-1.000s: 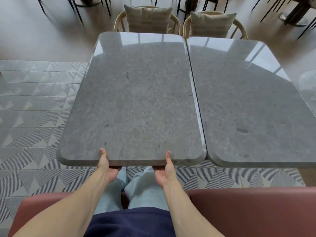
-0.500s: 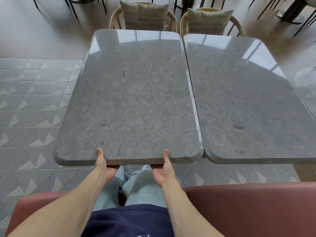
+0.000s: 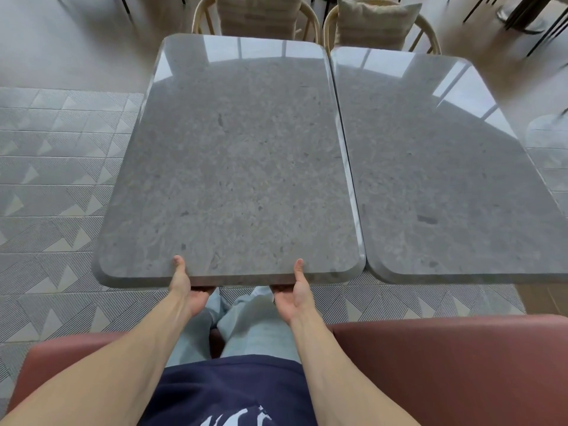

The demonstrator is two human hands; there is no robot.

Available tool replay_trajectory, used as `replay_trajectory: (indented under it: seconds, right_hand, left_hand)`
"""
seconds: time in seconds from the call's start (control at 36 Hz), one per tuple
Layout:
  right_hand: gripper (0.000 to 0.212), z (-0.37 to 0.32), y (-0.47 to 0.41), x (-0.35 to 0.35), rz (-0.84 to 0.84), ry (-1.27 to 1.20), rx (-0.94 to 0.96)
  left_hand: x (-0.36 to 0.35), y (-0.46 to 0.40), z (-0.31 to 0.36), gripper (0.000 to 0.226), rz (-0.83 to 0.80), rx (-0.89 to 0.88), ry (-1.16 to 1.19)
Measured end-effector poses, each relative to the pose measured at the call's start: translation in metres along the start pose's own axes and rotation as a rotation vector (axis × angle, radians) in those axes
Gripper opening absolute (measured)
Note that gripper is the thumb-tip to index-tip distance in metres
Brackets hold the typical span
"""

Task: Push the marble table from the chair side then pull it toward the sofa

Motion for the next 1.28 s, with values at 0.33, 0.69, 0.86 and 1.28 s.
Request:
replay_trajectory:
  seconds: [0.33,0.69,0.86,1.28]
  right_hand:
    - [0.058,0.001,0.001,0.000,0.014,0.029,0.007]
    - [0.055,-0.002,0.000,-0.004,0.068,0.087,-0.065]
    - [0.056,-0.029,0.017,-0.017,0.222,0.398,-0.289]
    - [0.026,-0.100,0.001,-0.193,-0.008,0.847,0.203]
  left_hand:
    - [0.001,0.001,0.001,0.073,-0.013,-0.002,-0.009]
    - [0.000,0.010,0.009,0.077,0.005,0.140,-0.033]
    - [0.000,0.027,0.041,0.087,0.202,0.375,-0.650]
    - [-0.194,0.040,0.164,0.019,-0.230,-0.322,-1.000]
Point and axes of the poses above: each hand's wrist, its own y-axis away from the middle knuckle, its own x-axis out of the back of the hand, z = x × y, the point moved 5 cm from there along -y, towards the middle knuckle, and after that the axes turned 1 degree about z, right-handed, at the moved point
